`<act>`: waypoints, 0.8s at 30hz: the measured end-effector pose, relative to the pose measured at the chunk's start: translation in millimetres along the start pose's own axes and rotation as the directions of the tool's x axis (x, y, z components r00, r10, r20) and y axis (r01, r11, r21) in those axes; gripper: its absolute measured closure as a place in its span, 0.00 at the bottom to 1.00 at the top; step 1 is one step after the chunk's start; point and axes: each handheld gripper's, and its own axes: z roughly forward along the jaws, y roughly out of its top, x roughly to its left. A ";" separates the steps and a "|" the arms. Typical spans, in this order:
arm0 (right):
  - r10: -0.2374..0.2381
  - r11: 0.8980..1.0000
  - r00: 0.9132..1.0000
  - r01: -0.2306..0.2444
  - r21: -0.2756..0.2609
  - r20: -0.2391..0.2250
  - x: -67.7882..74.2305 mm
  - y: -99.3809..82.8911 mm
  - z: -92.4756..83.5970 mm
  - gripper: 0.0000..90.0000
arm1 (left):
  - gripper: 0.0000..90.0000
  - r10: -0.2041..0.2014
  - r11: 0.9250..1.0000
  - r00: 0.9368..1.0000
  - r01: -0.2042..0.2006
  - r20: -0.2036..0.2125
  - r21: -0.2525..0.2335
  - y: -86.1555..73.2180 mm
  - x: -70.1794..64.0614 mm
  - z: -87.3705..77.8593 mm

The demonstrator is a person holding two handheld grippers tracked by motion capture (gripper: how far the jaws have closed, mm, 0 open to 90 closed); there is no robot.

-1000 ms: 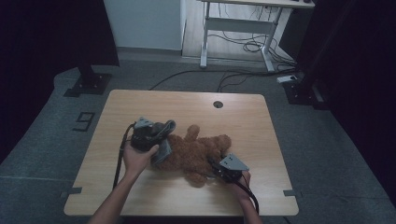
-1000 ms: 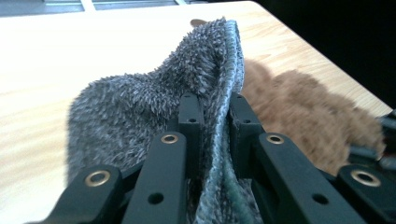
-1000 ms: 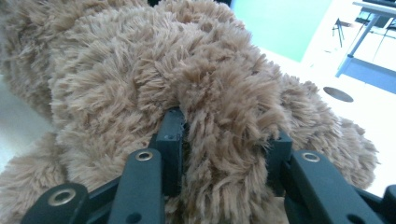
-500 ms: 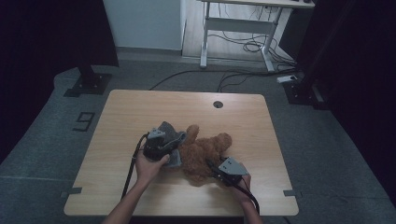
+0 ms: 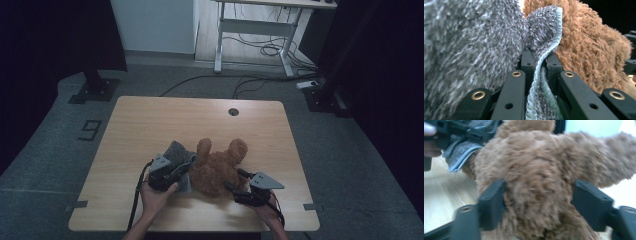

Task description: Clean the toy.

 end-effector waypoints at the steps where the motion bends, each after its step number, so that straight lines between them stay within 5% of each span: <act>1: 0.019 1.000 1.000 -0.019 0.008 -0.005 -2.3 1.0 -0.7 0.24 | 0.89 -0.002 1.000 1.000 0.002 0.004 -0.006 -1.8 -0.3 -1.6; 8: 0.069 0.995 0.996 -0.065 0.073 -0.054 -9.0 6.4 22.1 0.10 | 0.89 -0.011 1.000 1.000 0.011 0.015 -0.015 -7.2 -1.0 -7.6; 11: 0.071 0.993 0.992 -0.060 0.101 -0.104 -6.1 3.1 30.6 0.28 | 0.89 -0.010 1.000 1.000 0.010 0.011 -0.014 -7.5 -1.6 -8.0; 15: 0.018 0.995 0.996 -0.009 0.095 -0.089 0.1 -0.2 26.0 0.50 | 0.88 -0.033 0.999 0.999 0.033 0.027 -0.016 -6.3 -3.7 -12.5; 20: -0.076 0.994 0.996 0.080 0.076 -0.049 9.9 -5.7 20.9 0.58 | 0.87 -0.043 0.999 0.998 0.042 0.036 0.020 16.3 -8.3 -18.7; 24: -0.120 0.990 0.992 0.122 0.067 -0.021 12.5 -8.4 20.3 0.60 | 0.87 0.010 1.000 0.998 -0.010 0.059 0.007 43.6 -27.9 -15.8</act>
